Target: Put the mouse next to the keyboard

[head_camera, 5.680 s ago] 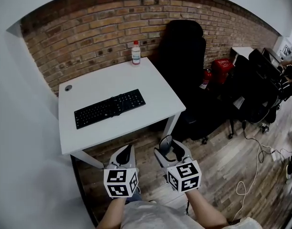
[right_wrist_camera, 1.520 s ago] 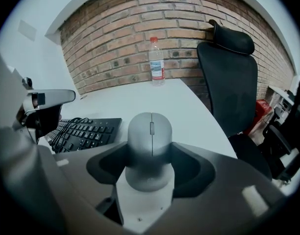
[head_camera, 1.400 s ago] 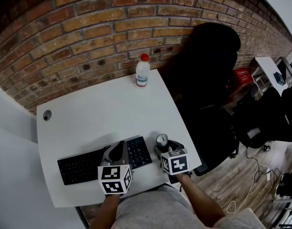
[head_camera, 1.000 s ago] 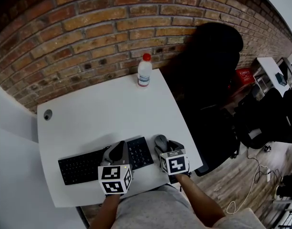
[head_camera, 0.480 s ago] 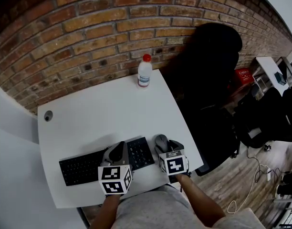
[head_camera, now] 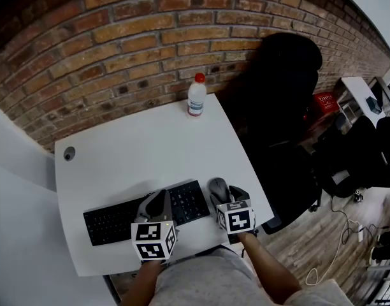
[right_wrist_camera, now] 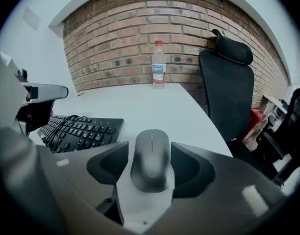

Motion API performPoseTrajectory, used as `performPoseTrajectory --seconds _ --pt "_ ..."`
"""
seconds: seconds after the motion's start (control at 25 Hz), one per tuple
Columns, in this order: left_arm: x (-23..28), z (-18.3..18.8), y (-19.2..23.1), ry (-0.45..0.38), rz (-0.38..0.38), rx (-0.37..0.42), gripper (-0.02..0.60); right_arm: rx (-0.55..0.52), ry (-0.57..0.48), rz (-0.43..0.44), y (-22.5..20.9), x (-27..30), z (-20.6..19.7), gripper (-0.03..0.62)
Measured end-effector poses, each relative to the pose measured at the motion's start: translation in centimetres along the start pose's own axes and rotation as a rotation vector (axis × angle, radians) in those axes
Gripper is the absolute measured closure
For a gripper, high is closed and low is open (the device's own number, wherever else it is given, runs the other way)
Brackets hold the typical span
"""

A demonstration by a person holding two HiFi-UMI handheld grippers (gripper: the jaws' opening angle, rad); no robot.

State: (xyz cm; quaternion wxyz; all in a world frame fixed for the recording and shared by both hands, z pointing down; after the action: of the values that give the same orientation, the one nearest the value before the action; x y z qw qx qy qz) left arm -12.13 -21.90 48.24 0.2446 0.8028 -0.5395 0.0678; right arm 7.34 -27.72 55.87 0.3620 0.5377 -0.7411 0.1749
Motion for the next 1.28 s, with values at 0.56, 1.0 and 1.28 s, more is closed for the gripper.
performPoseTrajectory --seconds 0.56,1.0,1.28 --pt "-6.0 -0.7 1.5 -0.034 0.065 -0.007 0.588 -0.028 -0.208 0.102 5.3 -5.8 3.8 0.429" --pt "-10.8 -0.7 3.3 -0.092 0.137 -0.027 0.588 -0.060 -0.363 0.188 10.0 -10.6 7.5 0.502" --pt "-13.1 -0.9 4.1 -0.116 0.181 -0.028 0.588 -0.081 -0.422 0.243 12.1 -12.1 8.3 0.583"
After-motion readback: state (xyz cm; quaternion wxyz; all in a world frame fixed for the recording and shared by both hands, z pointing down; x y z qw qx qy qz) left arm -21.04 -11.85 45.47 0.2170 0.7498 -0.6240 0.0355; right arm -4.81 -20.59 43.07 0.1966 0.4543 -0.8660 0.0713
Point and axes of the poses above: the fingertips, and each gripper's own axes: x forward along the fingers, y to its left, z out of its top, the point moved 4 cm from there along -x, backward along the fingers, and after that the axes turned 14 degrees about -z, right-handed, at the moved point
